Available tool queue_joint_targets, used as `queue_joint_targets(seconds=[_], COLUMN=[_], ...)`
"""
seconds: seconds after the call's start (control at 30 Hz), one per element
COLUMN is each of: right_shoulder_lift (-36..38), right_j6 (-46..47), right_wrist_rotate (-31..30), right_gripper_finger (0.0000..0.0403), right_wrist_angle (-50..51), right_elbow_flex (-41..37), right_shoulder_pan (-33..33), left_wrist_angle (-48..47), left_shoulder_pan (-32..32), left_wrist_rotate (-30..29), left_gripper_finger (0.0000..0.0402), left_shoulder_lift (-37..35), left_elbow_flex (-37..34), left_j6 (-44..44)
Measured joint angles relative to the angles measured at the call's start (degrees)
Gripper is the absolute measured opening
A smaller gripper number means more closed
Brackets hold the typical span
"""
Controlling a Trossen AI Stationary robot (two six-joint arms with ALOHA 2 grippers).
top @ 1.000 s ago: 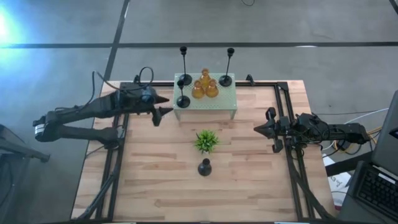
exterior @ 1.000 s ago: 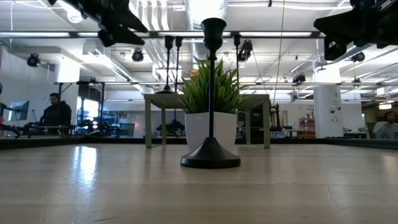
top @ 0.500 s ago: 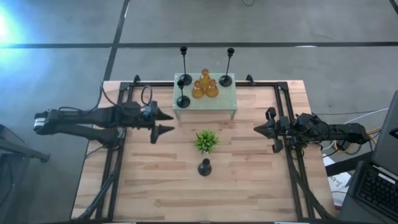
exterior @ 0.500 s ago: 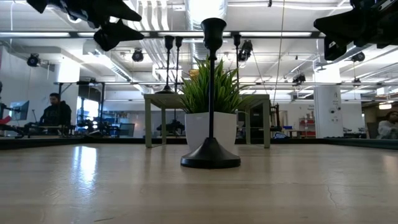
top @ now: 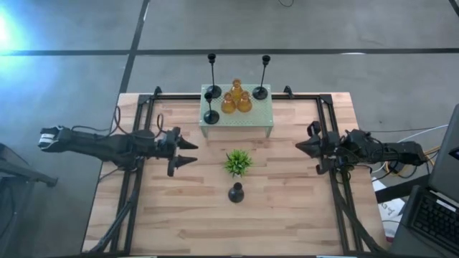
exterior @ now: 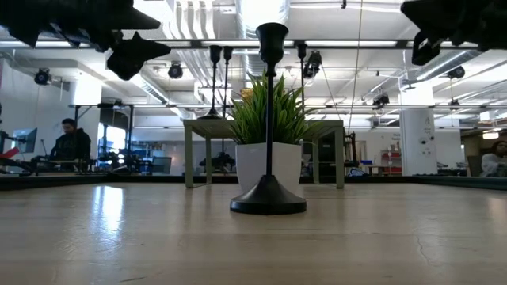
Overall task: Pick & Place candle stick holders
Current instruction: Put the black candle holder on the shelf
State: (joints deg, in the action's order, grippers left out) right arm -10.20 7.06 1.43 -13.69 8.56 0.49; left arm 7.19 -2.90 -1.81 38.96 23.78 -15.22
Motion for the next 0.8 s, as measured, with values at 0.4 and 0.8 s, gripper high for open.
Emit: queue_joint_targets(seconds=[0.4, 0.8], right_shoulder_lift=[-6.1, -17.5], right_j6=[0.7, 2.7], right_wrist_rotate=[0.0, -0.1], right_gripper_finger=[0.0008, 0.0008], right_wrist_angle=[-7.6, -12.8], right_elbow_flex=[0.2, 0.5], right_shoulder_pan=[0.0, 0.0], left_wrist_angle=[18.6, 15.4], left_shoulder_pan=[0.0, 0.0], left_wrist_rotate=[-0.2, -14.6], left_gripper_finger=[0.0245, 0.0245], left_shoulder_lift=[-5.0, -5.6], left_elbow_flex=[-11.9, -13.9], left_j6=[5.7, 15.4])
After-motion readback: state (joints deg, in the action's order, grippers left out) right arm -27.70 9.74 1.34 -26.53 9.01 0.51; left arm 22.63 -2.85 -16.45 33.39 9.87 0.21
